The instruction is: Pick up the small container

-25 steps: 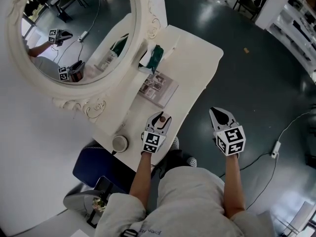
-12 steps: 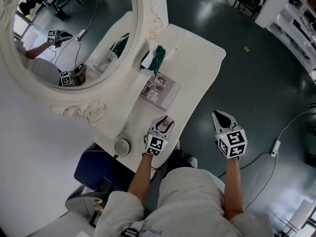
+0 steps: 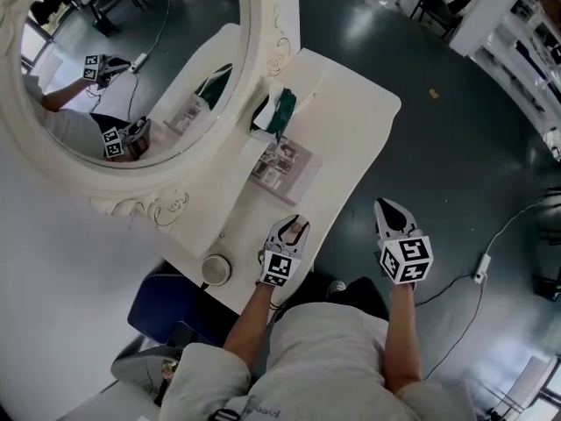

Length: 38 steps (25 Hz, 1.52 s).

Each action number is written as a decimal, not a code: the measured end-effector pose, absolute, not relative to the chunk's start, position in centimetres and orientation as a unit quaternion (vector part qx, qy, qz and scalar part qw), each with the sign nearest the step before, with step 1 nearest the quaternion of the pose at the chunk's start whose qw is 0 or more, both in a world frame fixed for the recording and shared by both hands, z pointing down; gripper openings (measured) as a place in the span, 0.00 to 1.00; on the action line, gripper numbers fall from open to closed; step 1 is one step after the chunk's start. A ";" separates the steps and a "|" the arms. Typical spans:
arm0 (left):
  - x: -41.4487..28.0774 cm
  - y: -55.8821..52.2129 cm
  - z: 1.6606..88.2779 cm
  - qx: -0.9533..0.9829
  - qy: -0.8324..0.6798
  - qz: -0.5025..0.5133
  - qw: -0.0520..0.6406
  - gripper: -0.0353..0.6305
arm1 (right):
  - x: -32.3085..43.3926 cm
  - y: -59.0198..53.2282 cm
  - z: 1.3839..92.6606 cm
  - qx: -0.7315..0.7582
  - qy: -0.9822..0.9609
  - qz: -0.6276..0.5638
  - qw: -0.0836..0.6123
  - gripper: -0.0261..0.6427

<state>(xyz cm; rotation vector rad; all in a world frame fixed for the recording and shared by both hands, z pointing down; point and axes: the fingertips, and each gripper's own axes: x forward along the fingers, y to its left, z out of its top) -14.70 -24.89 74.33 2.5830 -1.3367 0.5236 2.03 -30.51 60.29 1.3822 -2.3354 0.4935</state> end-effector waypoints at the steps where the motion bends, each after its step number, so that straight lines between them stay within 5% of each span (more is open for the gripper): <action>1: -14.8 -25.0 74.3 0.870 -0.451 0.176 0.093 0.26 | 1.8 -30.6 60.3 0.495 -0.831 0.175 0.185 0.06; 18: -17.5 -26.4 73.4 0.806 -0.540 0.190 0.151 0.26 | 0.5 -32.1 59.8 0.458 -0.854 0.185 0.166 0.06; 38: -17.7 -33.1 58.1 0.814 -0.541 0.159 0.140 0.26 | 0.1 -34.3 57.3 0.448 -0.868 0.180 0.115 0.06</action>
